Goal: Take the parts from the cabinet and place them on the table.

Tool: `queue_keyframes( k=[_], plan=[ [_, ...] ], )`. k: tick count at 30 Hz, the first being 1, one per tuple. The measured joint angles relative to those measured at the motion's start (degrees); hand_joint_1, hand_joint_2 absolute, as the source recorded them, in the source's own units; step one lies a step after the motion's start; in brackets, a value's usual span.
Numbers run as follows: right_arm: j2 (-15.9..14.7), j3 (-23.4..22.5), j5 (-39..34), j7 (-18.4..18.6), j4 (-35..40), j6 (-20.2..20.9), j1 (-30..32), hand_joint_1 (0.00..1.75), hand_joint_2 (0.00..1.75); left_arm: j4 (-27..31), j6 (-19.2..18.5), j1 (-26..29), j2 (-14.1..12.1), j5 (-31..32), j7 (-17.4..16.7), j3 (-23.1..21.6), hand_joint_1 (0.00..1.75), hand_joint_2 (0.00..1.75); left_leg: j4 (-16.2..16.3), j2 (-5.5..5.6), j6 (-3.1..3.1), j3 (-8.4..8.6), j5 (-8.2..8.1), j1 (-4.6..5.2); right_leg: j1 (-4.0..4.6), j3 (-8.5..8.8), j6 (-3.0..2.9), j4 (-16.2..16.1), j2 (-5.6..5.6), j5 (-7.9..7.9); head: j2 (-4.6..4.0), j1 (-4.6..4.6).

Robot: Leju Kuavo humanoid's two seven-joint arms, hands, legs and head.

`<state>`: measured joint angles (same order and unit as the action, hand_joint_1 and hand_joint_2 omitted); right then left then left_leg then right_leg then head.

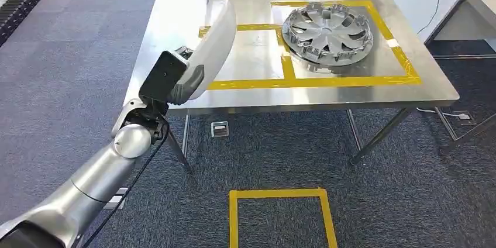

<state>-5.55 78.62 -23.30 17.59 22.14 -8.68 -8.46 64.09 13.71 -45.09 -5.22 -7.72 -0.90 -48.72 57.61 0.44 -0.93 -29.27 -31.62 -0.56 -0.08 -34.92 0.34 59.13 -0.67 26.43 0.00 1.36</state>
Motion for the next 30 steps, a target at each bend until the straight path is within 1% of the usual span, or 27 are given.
queue_keyframes(
  k=[5,6,7,8,9,10,11,12,13,14,15,16,17,18,19,20,21,22,23,24,25,26,27,28,29,30],
  plan=[
    [0.0,0.0,0.0,-0.04,-0.09,0.13,0.08,0.0,0.0,-0.61,-0.55,0.05,0.18,-0.13,-0.02,-0.88,1.75,1.75,0.0,0.0,0.0,0.0,0.0,0.0,0.0,0.0,0.0,0.0,0.01,0.0,0.0,0.0],
    [0.04,0.0,0.0,-0.04,-0.09,0.15,0.12,0.0,0.0,-0.72,-0.7,0.07,0.2,-0.13,-0.02,-0.96,1.75,1.75,0.4,0.03,0.29,-0.11,-0.29,0.15,-0.57,0.02,0.43,-0.43,-0.03,-0.41,0.0,0.0],
    [0.09,0.0,0.02,-0.07,-0.13,0.2,0.09,0.0,0.0,-0.83,-0.81,0.1,0.2,-0.15,-0.02,-1.03,1.75,1.75,0.21,0.05,0.99,-0.17,0.15,0.4,-0.58,0.09,0.7,-0.7,-0.05,-0.55,0.02,-0.04],
    [0.09,-0.02,0.02,-0.07,-0.15,0.2,0.06,0.0,0.0,-0.88,-0.88,0.04,0.24,-0.15,-0.04,-1.05,1.75,1.75,-0.86,0.05,1.66,0.14,0.97,0.52,-0.52,0.45,1.0,-1.26,-0.11,-0.87,0.0,-0.31],
    [-0.13,-0.07,0.11,-0.07,-0.22,0.17,0.07,0.0,0.0,-0.9,-0.88,0.08,0.42,-0.13,-0.04,-1.05,1.75,1.75,-3.06,-0.38,1.6,1.74,1.73,-0.3,-0.49,0.55,0.97,-1.34,0.04,-0.53,0.0,-0.33],
    [-0.13,-0.07,0.22,-0.09,-0.24,0.17,0.06,0.0,0.0,-1.01,-0.88,-0.11,0.5,-0.15,-0.04,-1.09,1.75,1.75,-4.06,-0.31,1.8,2.28,2.08,-0.27,-0.38,0.08,1.2,-0.18,0.17,-0.01,0.0,-0.09],
    [-0.11,-0.07,0.28,-0.17,-0.24,0.17,0.06,0.0,0.0,-1.11,-0.92,-0.25,0.63,-0.15,-0.06,-1.18,1.75,1.75,-4.21,-0.41,1.85,2.45,2.12,-0.43,-0.55,-1.78,1.37,3.34,0.19,1.61,0.0,0.2],
    [-0.11,-0.07,0.39,-0.24,-0.24,0.17,0.11,0.0,0.0,-1.12,-0.94,-0.09,0.68,-0.18,-0.11,-1.22,1.75,1.75,-4.19,-0.42,1.82,2.59,2.0,-0.56,-0.81,-4.06,1.67,7.61,0.21,3.19,0.0,0.24],
    [-0.13,-0.07,0.42,-0.24,-0.26,0.15,0.24,0.0,0.0,-1.14,-0.99,0.21,0.72,-0.18,-0.17,-1.31,1.75,1.75,-4.16,-0.43,1.68,2.76,1.79,-0.64,-1.11,-6.35,2.09,11.5,0.22,4.22,0.0,0.26],
    [-0.2,-0.07,0.42,-0.24,-0.28,0.15,0.34,0.0,0.0,-1.18,-1.01,0.47,0.72,-0.18,-0.28,-1.44,1.75,1.75,-4.05,-0.41,1.42,2.91,1.51,-0.85,-1.41,-8.17,2.57,13.99,0.27,4.2,0.0,0.22],
    [-0.26,-0.07,0.42,-0.24,-0.31,0.11,0.4,0.0,0.0,-1.25,-0.99,0.71,0.72,-0.15,-0.39,-1.53,1.75,1.75,-3.79,-0.32,0.94,3.12,1.08,-1.26,-1.7,-8.6,3.1,13.57,0.32,2.59,0.0,0.24],
    [-0.28,-0.07,0.42,-0.24,-0.31,0.11,0.4,0.0,0.0,-1.25,-0.98,0.89,0.7,-0.13,-0.52,-1.64,1.75,1.75,-3.4,-0.23,0.35,3.4,0.46,-1.78,-2.05,-7.7,3.61,10.58,0.36,-0.13,0.0,0.26],
    [-0.33,-0.09,0.42,-0.26,-0.31,0.11,0.39,0.0,0.0,-1.25,-0.98,0.97,0.7,-0.11,-0.63,-1.73,1.75,1.75,-2.75,-0.12,-0.27,3.73,-0.35,-2.33,-2.51,-6.05,4.14,6.19,0.47,-3.2,0.0,0.28],
    [-0.31,-0.09,0.42,-0.26,-0.31,0.09,0.39,0.0,0.0,-1.25,-0.98,0.95,0.7,-0.09,-0.63,-1.84,1.75,1.75,-1.73,-0.02,-0.99,3.92,-1.43,-2.77,-3.04,-4.64,4.96,2.0,0.73,-5.26,0.0,0.33],
    [0.07,-0.09,0.42,-0.26,-0.26,0.09,0.48,0.0,0.0,-1.29,-0.94,0.98,0.63,-0.04,-0.63,-1.88,1.75,1.75,-1.22,-0.02,-1.95,3.08,-2.24,-2.35,-2.3,-4.49,5.42,3.41,0.33,-3.38,0.0,0.61],
    [-0.05,-0.15,0.42,-0.31,-0.35,0.0,0.48,0.0,0.0,-1.29,-0.96,1.05,0.63,-0.09,-0.76,-1.9,1.75,1.75,-0.03,0.09,-2.4,2.63,-2.71,-2.32,-2.61,-4.04,3.8,1.79,0.21,-1.8,0.02,1.38],
    [-0.06,-0.2,0.42,-0.29,-0.35,0.0,0.5,0.0,0.0,-1.33,-1.01,1.23,0.57,0.0,-0.68,-1.97,1.75,1.75,-0.09,0.08,-2.56,2.49,-2.67,-2.12,-2.54,-4.47,2.31,2.6,0.16,-1.4,0.0,0.66],
    [-0.15,-0.2,0.42,-0.26,-0.37,0.02,0.77,0.0,0.0,-1.33,-0.96,1.44,0.57,-0.02,-0.72,-2.03,1.75,1.75,-0.17,0.08,-2.84,2.51,-2.49,-2.14,-2.48,-4.58,1.78,2.98,0.15,-1.03,0.0,0.2],
    [-0.15,-0.2,0.42,-0.26,-0.37,0.02,0.99,0.0,0.0,-1.33,-0.98,1.53,0.57,-0.02,-0.72,-2.12,1.75,1.75,-0.19,0.08,-2.99,2.56,-2.53,-2.26,-2.45,-4.56,1.35,3.16,0.14,-0.73,0.0,0.24],
    [-0.15,-0.22,0.44,-0.26,-0.39,0.02,1.05,0.0,0.0,-1.33,-0.98,1.5,0.55,0.0,-0.72,-2.1,1.75,1.75,0.17,0.02,-3.14,2.63,-2.95,-2.44,-2.54,-4.35,0.79,2.95,0.13,-0.4,0.0,0.0],
    [-0.15,-0.26,0.44,-0.28,-0.39,-0.02,1.0,0.0,0.0,-1.33,-0.92,1.45,0.55,0.02,-0.68,-2.08,1.75,1.75,2.16,-0.05,-2.96,1.72,-3.73,-2.33,-2.47,-4.11,0.49,2.9,0.11,-0.23,0.0,-0.35],
    [-0.18,-0.31,0.44,-0.28,-0.39,-0.09,0.97,0.0,0.0,-1.33,-0.92,1.44,0.55,0.02,-0.66,-2.08,1.75,1.75,5.94,-0.06,-2.74,-0.43,-5.26,-2.01,-2.36,-3.75,0.23,2.64,0.14,-0.06,0.0,-0.54],
    [-0.17,-0.31,0.44,-0.28,-0.39,-0.09,1.06,0.0,0.0,-1.4,-0.92,1.6,0.5,0.02,-0.68,-2.14,1.75,1.75,10.79,-0.06,-2.59,-3.12,-7.45,-1.75,-2.18,-3.25,-0.04,2.38,0.22,0.12,0.0,-0.68],
    [-0.17,-0.31,0.44,-0.26,-0.39,-0.09,1.22,0.0,0.0,-1.51,-0.92,2.0,0.5,0.02,-0.68,-2.21,1.75,1.75,15.43,-0.06,-2.38,-5.73,-8.98,-1.53,-1.93,-2.67,-0.32,2.2,0.23,0.37,0.0,-0.66],
    [-0.15,-0.31,0.44,-0.26,-0.39,-0.07,1.3,0.0,0.0,-1.64,-0.92,2.46,0.48,0.02,-0.72,-2.25,1.75,1.75,18.23,-0.06,-2.12,-7.59,-9.19,-1.3,-1.67,-2.11,-0.5,2.11,0.2,0.68,0.0,-0.63],
    [-0.15,-0.28,0.44,-0.28,-0.39,-0.04,1.51,0.0,0.0,-1.71,-0.92,2.85,0.48,0.02,-0.79,-2.27,1.75,1.75,18.55,-0.06,-1.64,-8.59,-7.74,-1.02,-1.4,-1.56,-0.66,2.1,0.1,1.01,0.0,-0.68]
  ],
)
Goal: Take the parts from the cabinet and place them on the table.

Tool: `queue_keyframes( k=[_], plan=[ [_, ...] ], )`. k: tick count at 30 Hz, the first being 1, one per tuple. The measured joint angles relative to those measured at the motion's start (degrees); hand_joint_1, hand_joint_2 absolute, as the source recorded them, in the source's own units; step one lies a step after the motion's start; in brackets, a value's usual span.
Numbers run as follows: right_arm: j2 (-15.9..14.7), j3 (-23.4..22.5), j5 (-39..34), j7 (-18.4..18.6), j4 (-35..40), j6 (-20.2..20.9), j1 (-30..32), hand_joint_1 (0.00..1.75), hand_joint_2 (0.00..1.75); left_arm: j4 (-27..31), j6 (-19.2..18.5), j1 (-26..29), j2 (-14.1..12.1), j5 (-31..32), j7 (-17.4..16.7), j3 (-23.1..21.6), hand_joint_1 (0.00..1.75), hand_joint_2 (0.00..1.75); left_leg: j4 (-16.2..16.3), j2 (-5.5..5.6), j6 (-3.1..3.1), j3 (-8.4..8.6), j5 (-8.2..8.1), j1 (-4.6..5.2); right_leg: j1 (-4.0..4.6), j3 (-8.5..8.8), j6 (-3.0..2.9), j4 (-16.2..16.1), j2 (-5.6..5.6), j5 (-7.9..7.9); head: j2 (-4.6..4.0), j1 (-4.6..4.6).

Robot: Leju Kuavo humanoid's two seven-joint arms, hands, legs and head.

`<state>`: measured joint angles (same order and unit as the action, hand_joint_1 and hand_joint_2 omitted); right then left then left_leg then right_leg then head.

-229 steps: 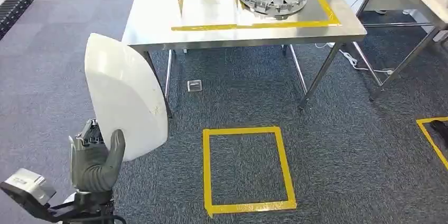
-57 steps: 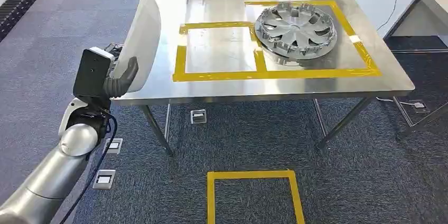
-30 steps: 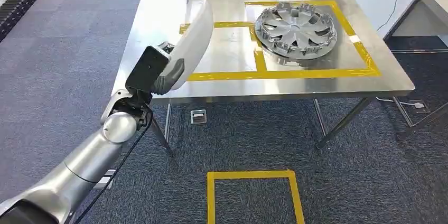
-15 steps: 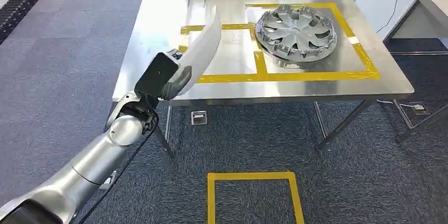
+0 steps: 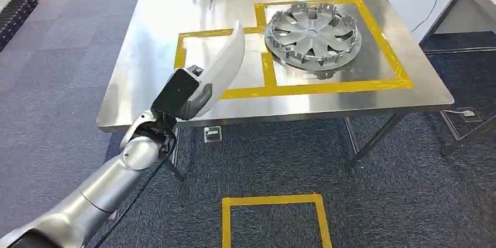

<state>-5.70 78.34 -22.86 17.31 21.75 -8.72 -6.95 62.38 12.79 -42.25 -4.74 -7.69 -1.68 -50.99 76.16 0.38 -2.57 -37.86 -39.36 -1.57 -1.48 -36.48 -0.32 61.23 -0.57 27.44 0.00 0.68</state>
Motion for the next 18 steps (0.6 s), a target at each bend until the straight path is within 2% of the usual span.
queue_keyframes(
  k=[1,3,4,5,6,7,8,9,10,11,13,14,15,16,17,18],
  plan=[
    [-0.02,-0.02,0.0,0.02,0.0,0.02,0.14,0.0,0.0,-0.02,0.0,0.11,-0.02,0.0,0.0,0.0,1.75,1.75,-1.81,0.0,0.75,-0.06,3.06,0.33,0.32,0.6,-0.12,0.0,-0.17,0.35,0.0,-0.04],
    [0.0,-0.04,0.0,0.02,0.0,0.0,-0.01,0.0,0.0,-0.04,0.09,-0.31,-0.22,0.0,-0.02,0.07,1.75,1.75,-10.28,0.02,2.78,1.51,10.72,1.37,1.02,1.76,-0.2,-0.17,-0.41,0.9,0.0,-0.28],
    [0.22,-0.04,0.0,0.02,0.0,0.0,0.0,0.0,0.0,-0.07,0.09,-0.38,-0.24,0.02,-0.02,0.07,1.75,1.75,-12.2,0.03,4.03,2.12,11.56,1.9,0.87,2.17,-0.19,-0.71,-0.41,1.04,0.0,-0.13],
    [0.24,-0.04,0.0,0.02,0.0,-0.04,-0.22,0.0,0.0,-0.09,0.09,-0.38,-0.28,0.02,-0.02,0.07,1.75,1.75,-12.75,-0.07,4.39,2.17,12.3,2.08,1.41,2.4,0.1,-0.83,-0.41,0.98,0.0,0.44],
    [0.33,-0.04,0.0,0.02,0.0,0.04,-0.31,0.0,0.0,-0.09,0.02,-0.43,-0.26,0.02,-0.13,0.04,1.75,1.75,-13.16,-0.07,4.37,2.27,12.29,2.39,0.91,2.37,0.57,-1.22,-0.44,0.7,0.0,0.35],
    [0.35,-0.04,0.0,0.02,0.0,0.15,-0.29,0.0,0.0,-0.09,0.04,-0.52,-0.24,0.02,-0.13,0.04,1.75,1.75,-13.37,-0.05,4.48,2.26,12.32,2.48,0.8,2.43,0.76,-1.61,-0.43,0.61,0.02,-0.04],
    [0.48,-0.04,0.0,0.02,0.0,0.15,-0.26,0.0,0.0,-0.07,0.04,-0.66,-0.28,0.02,-0.2,0.13,1.75,1.75,-14.02,-0.05,4.52,2.43,12.35,2.52,0.84,2.58,1.07,-2.08,-0.3,0.42,0.0,0.04],
    [0.48,-0.07,0.0,0.02,0.0,0.15,-0.32,0.0,0.0,0.09,0.04,-0.84,-0.2,0.02,-0.2,0.15,1.75,1.75,-16.53,-0.08,4.74,4.15,12.2,1.86,1.12,2.63,1.4,-2.26,-0.17,0.63,0.0,-0.04],
    [0.48,-0.11,0.15,0.02,0.0,0.13,-0.48,0.0,0.0,0.15,0.09,-1.12,-0.15,0.07,-0.11,0.15,1.75,1.75,-19.18,0.28,4.24,5.51,10.83,1.53,1.06,2.04,1.71,-1.61,0.19,1.05,0.0,0.11],
    [0.46,-0.11,0.15,0.02,0.0,0.11,-0.66,0.0,0.0,0.2,0.09,-1.22,-0.02,0.09,-0.13,0.15,1.75,1.75,-19.35,0.37,4.5,5.52,11.2,1.47,0.91,0.79,1.96,0.61,0.23,2.21,0.0,0.7],
    [0.39,-0.11,0.15,0.02,0.0,0.04,-0.64,0.0,0.0,0.18,0.04,-0.99,-0.04,0.09,-0.2,0.07,1.75,1.75,-19.18,0.33,4.54,5.58,10.91,1.42,0.83,-3.85,2.51,9.23,0.23,5.43,0.0,0.92],
    [0.35,-0.11,0.15,0.02,-0.02,0.07,-0.5,0.0,0.0,0.11,0.02,-0.74,-0.04,0.07,-0.2,0.04,1.75,1.75,-18.99,0.31,4.51,5.64,10.64,1.43,0.8,-5.95,2.77,12.63,0.23,5.84,0.0,0.96],
    [0.33,-0.11,0.15,0.02,-0.02,0.09,-0.32,0.0,0.0,0.07,0.02,-0.6,-0.04,0.07,-0.24,0.02,1.75,1.75,-18.71,0.31,4.48,5.72,10.33,1.42,0.8,-6.93,2.91,13.44,0.24,4.95,0.0,0.98],
    [0.33,-0.11,0.15,0.02,-0.02,0.09,-0.28,0.0,0.0,0.07,0.02,-0.52,-0.04,0.07,-0.26,0.02,1.75,1.75,-18.39,0.32,4.36,5.87,9.94,1.4,0.78,-6.63,2.94,11.78,0.25,2.86,0.0,1.09],
    [0.33,-0.11,0.15,0.02,-0.02,0.09,-0.32,0.0,0.0,0.07,0.02,-0.55,-0.04,0.07,-0.24,0.02,1.75,1.75,-18.03,0.33,4.24,6.11,9.46,1.35,0.73,-5.4,2.93,8.26,0.26,-0.06,0.0,1.11],
    [0.28,-0.13,0.15,0.02,-0.02,0.06,-0.38,0.0,0.0,0.07,0.04,-0.65,-0.02,0.07,-0.24,0.02,1.75,1.75,-17.59,0.33,4.02,6.48,8.84,1.29,0.72,-3.47,2.86,3.27,0.29,-3.35,0.0,1.14]
  ],
)
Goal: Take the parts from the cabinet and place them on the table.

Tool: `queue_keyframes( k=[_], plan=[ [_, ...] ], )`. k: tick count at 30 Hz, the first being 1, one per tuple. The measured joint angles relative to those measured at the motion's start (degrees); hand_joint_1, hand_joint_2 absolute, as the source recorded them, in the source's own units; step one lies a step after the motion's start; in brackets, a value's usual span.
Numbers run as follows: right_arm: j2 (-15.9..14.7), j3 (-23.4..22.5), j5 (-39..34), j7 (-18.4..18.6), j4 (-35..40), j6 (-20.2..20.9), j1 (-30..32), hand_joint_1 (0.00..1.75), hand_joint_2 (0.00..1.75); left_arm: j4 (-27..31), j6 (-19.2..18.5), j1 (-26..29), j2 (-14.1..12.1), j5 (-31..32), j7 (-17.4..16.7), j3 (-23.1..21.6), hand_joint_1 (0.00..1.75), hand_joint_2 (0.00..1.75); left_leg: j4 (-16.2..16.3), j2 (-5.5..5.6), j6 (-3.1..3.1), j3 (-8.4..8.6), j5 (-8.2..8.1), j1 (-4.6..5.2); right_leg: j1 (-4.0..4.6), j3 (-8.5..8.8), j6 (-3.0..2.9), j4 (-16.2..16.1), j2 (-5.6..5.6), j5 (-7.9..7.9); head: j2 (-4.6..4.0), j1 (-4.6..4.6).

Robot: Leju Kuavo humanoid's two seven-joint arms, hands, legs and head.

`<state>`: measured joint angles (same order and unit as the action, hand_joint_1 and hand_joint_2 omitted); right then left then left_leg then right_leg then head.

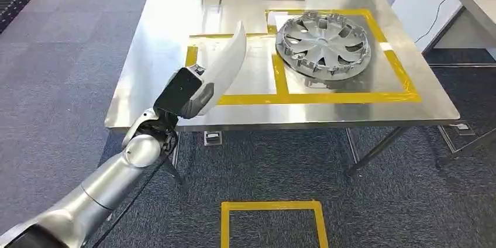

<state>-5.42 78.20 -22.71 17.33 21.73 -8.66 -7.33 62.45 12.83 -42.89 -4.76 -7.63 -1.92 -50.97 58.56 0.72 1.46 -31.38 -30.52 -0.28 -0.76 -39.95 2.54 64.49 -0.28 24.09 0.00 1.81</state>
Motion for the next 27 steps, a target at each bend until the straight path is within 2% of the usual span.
queue_keyframes(
  k=[1,2,3,4,5,7,8,10,11,12,13,15,16,17,18,19,21,22,23,24,26,27],
  plan=[
    [-0.04,0.0,0.0,0.0,0.0,0.0,0.0,0.0,0.0,0.0,0.0,0.02,0.02,0.0,0.0,0.0,1.75,1.75,0.29,0.0,-0.3,0.41,-0.65,-0.04,0.09,1.41,-0.33,-2.31,0.01,0.27,0.0,-0.04],
    [-0.02,0.0,0.0,0.0,0.0,0.0,0.01,0.0,0.0,0.0,0.02,-0.13,-0.04,0.0,0.0,0.0,1.75,1.75,0.61,-0.01,-0.78,0.19,-0.94,0.31,0.46,1.75,-0.53,-2.69,-0.01,0.49,0.0,-0.07],
    [-0.02,0.0,0.0,0.0,0.0,0.0,-0.07,0.0,0.0,0.0,-0.02,-0.09,0.0,0.02,0.0,0.0,1.75,1.75,0.75,0.04,-1.04,-0.03,-1.01,0.25,0.44,2.61,-1.29,-4.25,-0.1,1.87,0.0,0.02],
    [-0.02,0.0,0.0,0.02,-0.02,0.0,-0.09,0.0,0.0,0.0,-0.04,-0.08,0.0,0.0,-0.06,0.0,1.75,1.75,0.62,0.03,-1.11,0.01,-1.04,0.23,0.51,2.49,-1.76,-4.05,-0.22,1.95,0.02,-0.22],
    [-0.04,0.0,0.0,0.02,-0.02,0.07,0.05,0.0,0.0,0.0,-0.04,-0.11,0.02,0.0,-0.04,0.0,1.75,1.75,0.42,-0.01,-1.26,0.14,-1.12,0.2,0.55,2.5,-2.06,-4.04,-0.25,2.14,0.0,-0.02],
    [-0.09,-0.02,0.0,0.07,-0.04,0.02,0.1,0.0,0.0,0.07,-0.15,-0.28,0.07,0.07,-0.02,0.09,1.75,1.75,0.92,-0.07,-2.03,0.24,-2.14,0.3,-0.09,3.36,-2.8,-4.73,-0.19,2.37,0.02,-0.09],
    [-0.09,-0.02,0.0,0.07,-0.04,-0.07,-0.02,0.0,0.0,0.05,-0.2,-0.49,0.07,0.26,0.05,0.05,1.75,1.75,3.27,-0.15,-2.43,-0.73,-3.13,0.18,-0.16,3.83,-3.12,-4.88,-0.13,2.57,0.0,-0.66],
    [-0.07,-0.02,0.0,0.07,-0.04,-0.07,-0.11,0.0,0.0,-0.02,-0.33,-0.43,0.07,0.37,0.04,-0.02,1.75,1.75,11.58,-0.16,-2.93,-5.16,-6.07,-0.13,-0.22,4.42,-3.41,-4.92,-0.06,3.0,0.0,-0.81],
    [-0.04,-0.02,0.0,0.07,-0.04,-0.07,-0.05,0.0,0.0,-0.13,-0.33,-0.26,0.07,0.37,0.04,-0.09,1.75,1.75,15.22,-0.17,-3.09,-7.43,-6.84,-0.28,-0.23,4.71,-3.39,-4.92,-0.07,3.29,0.0,-0.78],
    [-0.04,-0.02,0.0,0.07,-0.04,-0.02,0.06,0.0,0.0,-0.26,-0.35,-0.14,0.07,0.37,0.04,-0.11,1.75,1.75,17.05,-0.18,-3.17,-9.07,-6.42,-0.41,-0.24,5.07,-3.33,-4.92,-0.09,3.57,0.0,-0.81],
    [-0.09,-0.02,0.0,0.07,-0.07,-0.02,0.13,0.0,0.0,-0.44,-0.35,-0.13,0.04,0.37,0.02,-0.11,1.75,1.75,16.16,-0.18,-3.18,-9.32,-4.16,-0.5,-0.27,5.62,-3.19,-4.92,-0.15,3.94,0.0,-0.83],
    [-0.04,-0.04,0.0,0.07,-0.07,-0.02,0.05,0.0,0.0,-0.46,-0.37,-0.33,0.07,0.42,0.04,-0.11,1.75,1.75,8.64,-0.21,-2.95,-7.19,2.25,-0.57,-0.34,6.91,-2.82,-4.92,-0.3,4.75,0.0,-0.81],
    [0.02,-0.04,0.02,0.07,-0.07,-0.02,0.03,0.0,0.0,-0.46,-0.37,-0.4,0.07,0.44,0.04,-0.09,1.75,1.75,4.27,-0.22,-2.77,-5.87,4.68,-0.56,-0.37,7.55,-2.52,-4.93,-0.32,5.21,0.0,-0.83],
    [0.02,-0.04,0.0,0.07,-0.07,0.0,0.0,0.0,0.0,-0.5,-0.35,-0.37,0.04,0.44,0.04,-0.09,1.75,1.75,4.5,-0.18,-2.58,-5.32,3.68,-0.15,-0.24,7.8,-2.15,-5.3,-0.29,5.39,0.0,-0.81],
    [0.02,-0.04,0.0,0.07,-0.07,0.0,-0.06,0.0,0.0,-0.5,-0.42,-0.41,0.09,0.44,0.02,-0.09,1.75,1.75,2.77,-0.21,-2.02,-4.5,3.44,0.03,-0.19,7.84,-1.69,-5.35,-0.36,5.55,0.0,-1.03],
    [0.02,-0.04,0.0,0.07,-0.07,0.02,-0.07,0.0,0.0,-0.5,-0.42,-0.48,0.22,0.44,0.04,-0.09,1.75,1.75,1.76,-0.19,-1.49,-3.85,2.35,0.11,-0.27,7.6,-1.29,-5.48,-0.29,5.4,0.0,-0.96],
    [0.02,-0.04,0.0,0.07,-0.07,0.07,-0.01,0.0,0.0,-0.48,-0.46,-0.52,0.22,0.46,0.04,-0.04,1.75,1.75,1.06,-0.08,-0.72,-3.79,2.02,0.07,-0.24,7.77,-0.48,-5.65,-0.05,5.2,0.02,-0.92],
    [-0.04,-0.04,0.0,0.07,-0.07,0.07,-0.1,0.0,0.0,-0.46,-0.46,-0.55,0.26,0.46,0.04,-0.02,1.75,1.75,0.64,-0.08,-0.45,-3.17,2.05,-0.36,-0.33,7.58,-0.21,-5.34,-0.03,5.61,0.0,-0.94],
    [-0.04,-0.07,0.02,0.07,-0.07,-0.02,-0.25,0.0,0.0,-0.44,-0.44,-0.69,0.28,0.48,0.07,0.0,1.75,1.75,0.52,-0.06,-0.18,-2.77,1.89,-0.36,-0.26,6.76,-0.05,-3.42,0.01,6.1,0.0,-0.61],
    [-0.02,-0.04,0.02,0.07,-0.07,-0.02,-0.31,0.0,0.0,-0.44,-0.48,-0.74,0.31,0.48,0.09,-0.02,1.75,1.75,0.52,-0.09,0.15,-2.5,1.68,-0.33,-0.27,4.69,-0.01,0.25,-0.01,7.41,0.0,-0.26],
    [0.02,-0.04,0.02,0.07,-0.07,0.0,-0.18,0.0,0.0,-0.5,-0.52,-0.53,0.31,0.46,0.07,-0.13,1.75,1.75,0.52,-0.11,0.63,-1.94,1.08,-0.01,-0.23,-0.83,-0.06,8.74,0.0,10.05,0.0,-0.11],
    [0.0,-0.04,0.0,0.07,-0.07,0.0,-0.01,0.0,0.0,-0.5,-0.57,-0.41,0.31,0.46,0.04,-0.11,1.75,1.75,0.52,-0.1,0.8,-1.61,0.75,0.19,-0.21,-2.82,-0.14,10.95,-0.01,10.0,0.0,-0.11]
  ],
)
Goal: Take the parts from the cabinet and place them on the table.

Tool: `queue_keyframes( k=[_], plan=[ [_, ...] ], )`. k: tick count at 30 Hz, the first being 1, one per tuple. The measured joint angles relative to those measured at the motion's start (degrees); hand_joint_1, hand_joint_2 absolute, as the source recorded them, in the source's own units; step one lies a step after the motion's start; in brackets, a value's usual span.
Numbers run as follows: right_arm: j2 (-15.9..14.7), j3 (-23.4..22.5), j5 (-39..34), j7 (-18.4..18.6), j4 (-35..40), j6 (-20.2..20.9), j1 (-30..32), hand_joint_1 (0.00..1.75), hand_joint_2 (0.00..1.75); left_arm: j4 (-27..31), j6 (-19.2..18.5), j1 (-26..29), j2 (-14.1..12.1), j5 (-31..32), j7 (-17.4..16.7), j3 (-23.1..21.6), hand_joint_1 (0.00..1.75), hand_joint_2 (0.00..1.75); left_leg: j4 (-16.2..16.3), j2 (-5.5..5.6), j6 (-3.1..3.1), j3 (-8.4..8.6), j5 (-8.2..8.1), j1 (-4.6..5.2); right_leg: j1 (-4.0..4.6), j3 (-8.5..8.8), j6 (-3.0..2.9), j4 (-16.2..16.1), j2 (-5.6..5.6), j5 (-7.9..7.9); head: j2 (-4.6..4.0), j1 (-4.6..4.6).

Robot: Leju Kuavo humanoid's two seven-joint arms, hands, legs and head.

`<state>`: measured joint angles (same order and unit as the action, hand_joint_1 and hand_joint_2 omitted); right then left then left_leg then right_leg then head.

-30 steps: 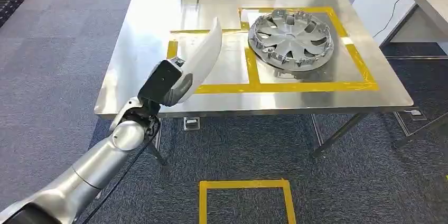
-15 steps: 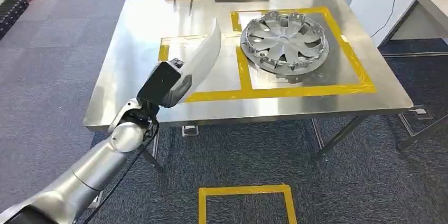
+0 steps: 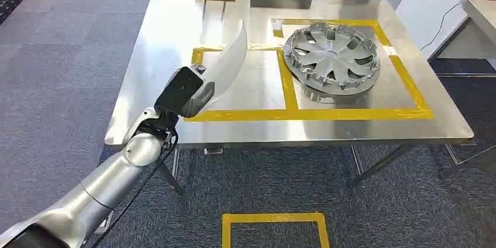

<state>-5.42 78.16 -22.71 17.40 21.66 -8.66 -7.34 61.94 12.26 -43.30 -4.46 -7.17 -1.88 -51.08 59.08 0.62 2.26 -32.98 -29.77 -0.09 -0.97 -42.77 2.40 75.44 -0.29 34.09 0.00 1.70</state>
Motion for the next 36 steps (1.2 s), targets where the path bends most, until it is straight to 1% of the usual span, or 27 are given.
queue_keyframes(
  k=[1,2,4,5,6,8,9,10,11,12,14,15,16,17,18,20,21,22,23,26,27,30,31,32,33,35,36],
  plan=[
    [-0.02,0.0,0.02,0.0,0.0,0.0,0.1,0.0,0.0,0.0,-0.07,0.08,0.0,0.0,0.0,-0.02,1.75,1.75,0.0,0.06,0.06,0.48,-0.38,0.16,0.06,-0.76,-0.14,-0.24,0.0,-1.28,0.0,0.0],
    [-0.02,0.0,0.0,0.0,0.0,0.0,0.09,0.0,0.0,0.0,-0.09,0.09,0.0,0.0,0.0,-0.02,1.75,1.75,0.0,0.13,0.07,1.14,-0.86,0.34,0.26,-0.44,-0.49,-2.74,0.0,-3.72,0.0,0.02],
    [-0.02,-0.02,0.0,0.0,0.0,-0.07,0.1,0.0,0.0,0.0,-0.09,0.03,0.13,0.04,0.0,-0.02,1.75,1.75,-0.02,0.13,0.02,2.84,-2.04,0.58,0.97,2.17,-1.76,-12.01,-0.02,-11.15,0.0,-0.02],
    [-0.07,0.0,0.0,0.0,-0.04,-0.07,0.23,0.0,0.0,-0.04,-0.09,0.16,0.15,0.04,0.0,-0.09,1.75,1.75,-0.38,0.07,-0.12,3.22,-2.54,0.49,1.27,2.63,-2.6,-13.13,0.1,-11.52,0.0,-0.11],
    [-0.09,-0.02,0.0,-0.02,-0.09,-0.07,0.2,0.0,0.0,-0.15,-0.13,0.1,0.15,0.04,0.02,-0.18,1.75,1.75,-0.33,0.04,-0.43,3.36,-2.67,0.52,1.73,2.49,-2.63,-14.17,0.13,-10.52,0.0,-0.57],
    [-0.11,-0.02,0.0,0.07,-0.11,-0.11,0.21,0.0,0.0,-0.18,-0.29,0.28,0.17,0.09,0.0,-0.17,1.75,1.75,-0.35,-0.06,-1.24,3.68,-2.88,0.37,1.97,3.47,-2.95,-16.06,0.07,-10.21,0.0,-0.13],
    [-0.17,0.0,0.0,0.13,-0.15,-0.09,0.25,0.0,0.0,-0.13,-0.24,0.13,0.28,0.13,0.02,-0.15,1.75,1.75,-0.85,-0.11,-1.52,4.13,-2.7,0.37,1.89,4.08,-3.31,-16.4,0.16,-9.97,0.02,-0.18],
    [-0.04,-0.02,0.0,0.15,-0.15,-0.13,0.15,0.0,0.0,-0.09,-0.26,-0.01,0.31,0.15,0.07,-0.06,1.75,1.75,-0.75,-0.06,-1.75,4.11,-3.23,0.47,1.21,5.16,-3.37,-17.19,0.12,-10.03,0.02,-0.04],
    [-0.18,-0.02,0.0,0.17,-0.2,-0.15,0.12,0.0,0.0,-0.11,-0.24,-0.12,0.35,0.18,0.24,-0.04,1.75,1.75,1.11,-0.09,-2.1,3.63,-2.95,0.46,1.06,6.07,-3.42,-17.85,0.03,-9.95,0.0,-0.39],
    [-0.15,-0.02,0.0,0.15,-0.2,-0.17,0.02,0.0,0.0,-0.15,-0.24,-0.22,0.33,0.17,0.26,-0.04,1.75,1.75,4.3,-0.08,-2.45,2.04,-3.5,0.27,0.89,6.73,-3.68,-18.19,0.06,-9.72,0.02,-0.77],
    [0.04,-0.02,0.0,0.17,-0.2,-0.15,-0.02,0.0,0.0,-0.44,-0.26,0.05,0.33,0.17,0.26,-0.13,1.75,1.75,12.09,-0.09,-3.35,-2.99,-6.5,-0.21,0.55,7.72,-3.58,-18.37,0.04,-8.98,0.0,-0.7],
    [0.09,-0.02,0.0,0.17,-0.2,-0.15,0.09,0.0,0.0,-0.59,-0.26,0.27,0.31,0.17,0.26,-0.13,1.75,1.75,14.18,-0.09,-3.61,-4.96,-7.72,-0.45,0.36,8.31,-3.42,-18.36,0.02,-8.46,0.02,-0.74],
    [0.11,-0.02,0.0,0.17,-0.2,-0.15,0.26,0.0,0.0,-0.79,-0.26,0.35,0.24,0.17,0.26,-0.13,1.75,1.75,14.21,-0.1,-3.81,-5.95,-7.71,-0.67,0.16,8.97,-3.2,-18.35,-0.04,-7.96,0.0,-0.77],
    [0.13,-0.02,0.0,0.17,-0.2,-0.15,0.37,0.0,0.0,-0.92,-0.24,0.34,0.22,0.18,0.26,-0.11,1.75,1.75,12.34,-0.12,-4.13,-6.06,-6.01,-0.9,-0.04,9.73,-2.95,-18.3,-0.06,-7.36,0.0,-0.76],
    [0.13,-0.02,0.0,0.17,-0.2,-0.17,0.33,0.0,0.0,-0.92,-0.2,0.28,0.2,0.26,0.26,-0.11,1.75,1.75,8.87,-0.13,-4.47,-5.39,-3.02,-1.11,-0.21,10.49,-2.72,-18.21,-0.09,-6.77,0.0,-0.81],
    [0.17,-0.02,0.0,0.18,-0.2,-0.18,0.31,0.0,0.0,-0.96,-0.07,0.19,-0.02,0.33,0.24,-0.02,1.75,1.75,0.15,-0.27,-4.68,-3.83,5.13,-1.46,-0.38,11.62,-1.99,-18.07,-0.1,-5.5,0.0,-0.92],
    [0.2,-0.04,0.0,0.17,-0.2,-0.17,0.26,0.0,0.0,-1.07,0.04,0.24,-0.11,0.33,0.26,-0.07,1.75,1.75,0.3,-0.34,-4.44,-3.88,3.19,-0.88,-0.37,12.06,-1.63,-17.94,-0.14,-5.24,0.0,-0.85],
    [0.2,-0.04,0.0,0.17,-0.2,-0.17,0.15,0.0,0.0,-1.14,0.02,0.19,-0.04,0.33,0.13,-0.11,1.75,1.75,-0.22,-0.44,-3.39,-3.29,2.92,-0.68,-0.3,11.76,-1.02,-17.86,-0.15,-4.85,0.0,-1.21],
    [0.2,-0.02,0.0,0.17,-0.2,-0.13,0.17,0.0,0.0,-1.09,0.04,0.25,0.04,0.39,0.11,-0.09,1.75,1.75,-0.12,-0.39,-2.79,-3.49,3.28,-0.62,-0.28,12.15,-0.6,-17.79,-0.12,-4.62,0.0,-0.96],
    [0.17,-0.04,0.02,0.17,-0.2,-0.33,0.05,0.0,0.0,-1.03,0.26,-0.08,-0.15,0.5,0.0,0.2,1.75,1.75,-0.65,-0.4,-1.62,-2.13,2.82,-0.96,-0.39,12.25,0.2,-16.59,-0.01,-3.95,0.0,-0.77],
    [0.2,-0.04,0.02,0.17,-0.2,-0.33,-0.11,0.0,0.0,-1.03,0.3,-0.34,-0.09,0.5,0.0,0.2,1.75,1.75,-0.73,-0.39,-1.24,-1.85,2.57,-0.97,-0.35,10.57,0.24,-13.64,0.0,-3.22,0.02,-0.55],
    [0.2,-0.04,0.02,0.17,-0.2,-0.35,-0.04,0.0,0.0,-1.11,0.28,-0.11,-0.09,0.5,-0.09,0.15,1.75,1.75,-0.72,-0.37,-0.62,-1.03,1.54,-0.63,-0.27,2.17,0.2,-1.27,-0.02,1.05,0.0,-0.09],
    [0.2,-0.04,0.02,0.2,-0.2,-0.35,0.19,0.0,0.0,-1.11,0.28,0.1,-0.11,0.5,-0.15,0.15,1.75,1.75,-0.72,-0.25,-0.59,-0.49,1.08,-0.5,-0.23,0.61,0.09,-0.18,-0.02,0.86,0.0,0.02],
    [0.17,-0.04,0.02,0.2,-0.2,-0.39,0.3,0.0,0.0,-1.14,0.28,0.21,-0.11,0.5,-0.17,0.15,1.75,1.75,-0.72,-0.15,-0.62,0.13,0.57,-0.38,-0.11,0.3,-0.12,-1.38,-0.02,-0.61,0.0,0.04],
    [0.17,-0.04,0.02,0.2,-0.2,-0.39,0.31,0.0,0.0,-1.14,0.3,0.2,-0.11,0.5,-0.17,0.15,1.75,1.75,-0.72,-0.13,-0.66,0.84,0.05,-0.29,0.04,0.84,-0.47,-4.44,-0.02,-3.19,0.0,0.09],
    [0.15,-0.04,0.02,0.2,-0.2,-0.52,0.41,0.0,0.0,-1.14,0.35,0.23,-0.07,0.5,-0.17,0.15,1.75,1.75,-0.81,-0.13,-0.86,2.29,-1.22,-0.23,0.66,2.98,-1.67,-14.0,-0.02,-11.32,0.0,0.11],
    [0.11,-0.04,0.02,0.2,-0.2,-0.52,0.53,0.0,0.0,-1.27,0.37,0.36,-0.09,0.5,-0.17,0.13,1.75,1.75,-0.72,-0.12,-1.22,2.77,-1.65,-0.02,0.93,3.05,-1.95,-14.86,-0.03,-10.94,0.0,-0.07]
  ],
)
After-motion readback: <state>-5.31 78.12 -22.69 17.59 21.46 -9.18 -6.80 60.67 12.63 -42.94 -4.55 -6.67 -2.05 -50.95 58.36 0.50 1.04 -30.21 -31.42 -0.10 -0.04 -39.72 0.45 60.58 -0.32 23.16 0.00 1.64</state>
